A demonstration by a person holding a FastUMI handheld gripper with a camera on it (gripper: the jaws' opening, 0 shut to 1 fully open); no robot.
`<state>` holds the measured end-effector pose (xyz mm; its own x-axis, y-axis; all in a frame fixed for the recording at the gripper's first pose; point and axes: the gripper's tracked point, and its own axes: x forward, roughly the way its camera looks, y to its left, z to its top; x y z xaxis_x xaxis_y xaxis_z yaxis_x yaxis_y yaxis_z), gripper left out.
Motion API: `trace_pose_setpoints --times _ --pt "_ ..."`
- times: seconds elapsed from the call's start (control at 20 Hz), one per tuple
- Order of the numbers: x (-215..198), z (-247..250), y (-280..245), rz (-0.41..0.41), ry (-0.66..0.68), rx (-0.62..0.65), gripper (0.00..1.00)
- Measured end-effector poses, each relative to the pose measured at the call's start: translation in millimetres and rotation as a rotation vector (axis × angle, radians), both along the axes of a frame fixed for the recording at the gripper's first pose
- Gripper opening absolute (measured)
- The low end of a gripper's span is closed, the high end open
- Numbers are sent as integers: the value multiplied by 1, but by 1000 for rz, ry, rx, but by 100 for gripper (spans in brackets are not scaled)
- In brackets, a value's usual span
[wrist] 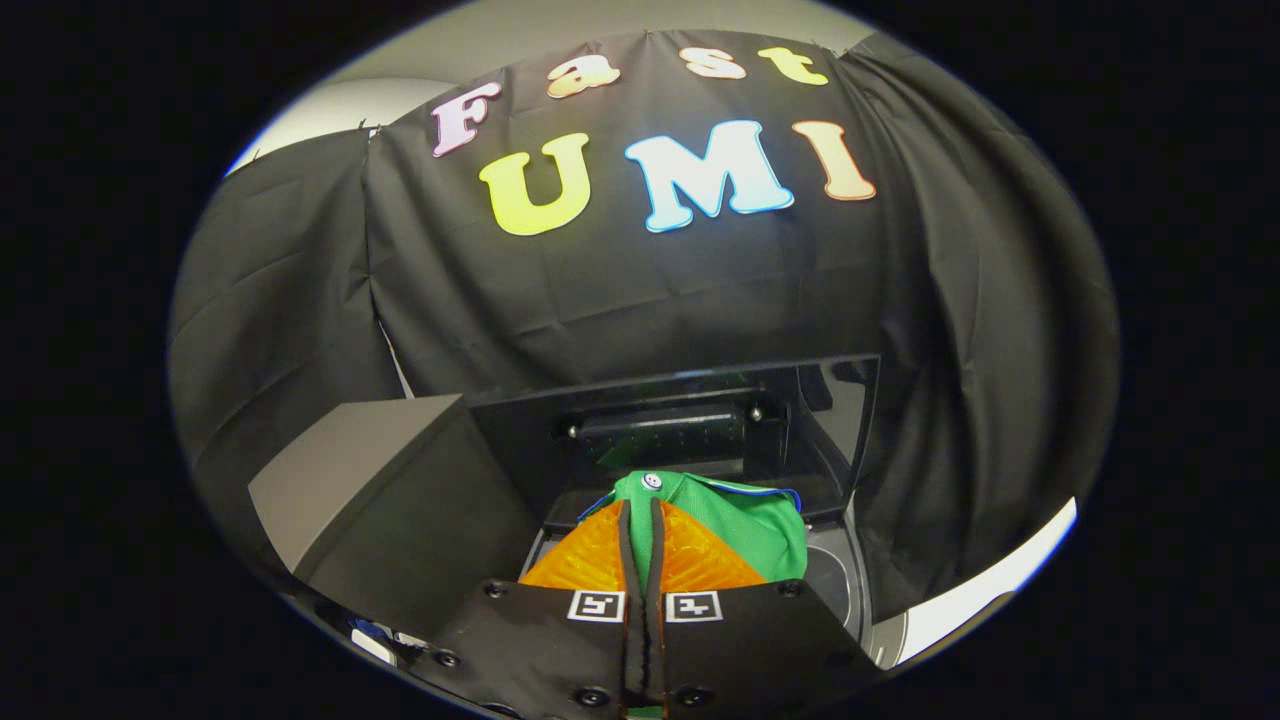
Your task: Put the clothes into the washing machine and then close the washing machine lid.
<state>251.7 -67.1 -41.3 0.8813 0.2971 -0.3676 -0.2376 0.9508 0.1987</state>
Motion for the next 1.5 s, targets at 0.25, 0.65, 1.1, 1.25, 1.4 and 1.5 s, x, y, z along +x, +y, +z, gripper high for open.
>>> trace_pose_setpoints --times 0.25,0.65,1.1,1.25,1.4,1.5 --pt "2 -38 3 3 34 -17 1" --pt "-8 -82 0 -23 93 -55 1" --pt "-25 -108 2 -13 167 -23 25" --pt "-22 -103 7 -14 143 -21 69" --pt "-25 -98 9 -10 122 -51 98" --pt "-27 -96 11 -4 118 -57 98"
